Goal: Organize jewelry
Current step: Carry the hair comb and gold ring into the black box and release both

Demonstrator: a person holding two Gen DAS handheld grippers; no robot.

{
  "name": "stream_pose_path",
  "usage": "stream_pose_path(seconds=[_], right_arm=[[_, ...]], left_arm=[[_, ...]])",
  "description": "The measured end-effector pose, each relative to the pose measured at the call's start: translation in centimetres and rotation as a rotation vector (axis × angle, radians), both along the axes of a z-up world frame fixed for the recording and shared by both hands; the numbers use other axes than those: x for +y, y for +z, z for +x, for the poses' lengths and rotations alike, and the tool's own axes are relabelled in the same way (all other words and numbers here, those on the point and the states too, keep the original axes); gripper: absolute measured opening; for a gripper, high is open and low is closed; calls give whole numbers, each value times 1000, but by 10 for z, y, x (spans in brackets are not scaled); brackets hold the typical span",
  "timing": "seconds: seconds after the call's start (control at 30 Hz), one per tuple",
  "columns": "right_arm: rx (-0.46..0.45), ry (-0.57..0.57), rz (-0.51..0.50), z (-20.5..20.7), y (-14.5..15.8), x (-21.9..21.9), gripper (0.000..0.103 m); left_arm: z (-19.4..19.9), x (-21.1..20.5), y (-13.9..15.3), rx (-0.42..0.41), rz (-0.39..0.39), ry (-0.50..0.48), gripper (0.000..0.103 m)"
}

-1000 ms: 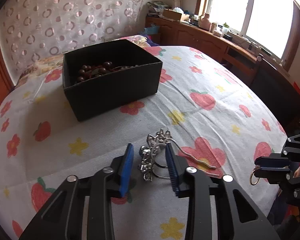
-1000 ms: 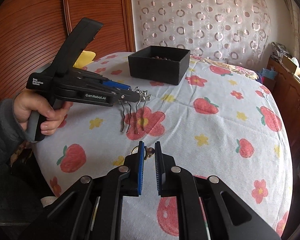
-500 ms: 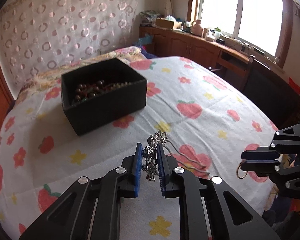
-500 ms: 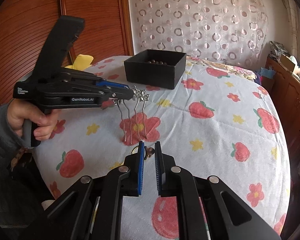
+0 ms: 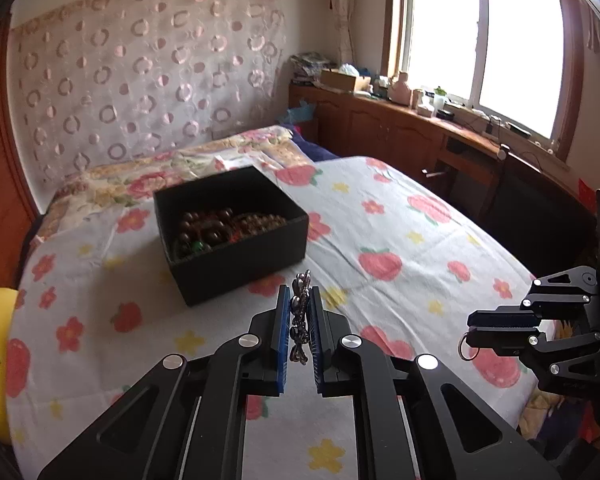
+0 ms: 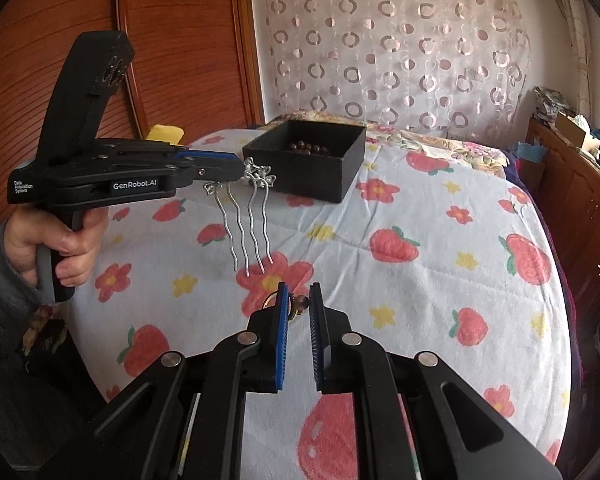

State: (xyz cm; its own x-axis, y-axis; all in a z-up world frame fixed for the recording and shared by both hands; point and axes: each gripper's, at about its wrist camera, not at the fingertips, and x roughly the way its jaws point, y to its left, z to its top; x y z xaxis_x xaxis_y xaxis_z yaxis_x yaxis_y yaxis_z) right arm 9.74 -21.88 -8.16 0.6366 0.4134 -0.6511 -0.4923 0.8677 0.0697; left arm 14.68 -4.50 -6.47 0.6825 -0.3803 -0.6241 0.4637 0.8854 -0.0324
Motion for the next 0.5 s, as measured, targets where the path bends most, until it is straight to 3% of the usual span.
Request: stream_pose_path(seconds=[0.5], right_arm=[[-98,-2,-14,55,40,16,12]], left_arm=[[31,17,38,-81,-27,80,8]])
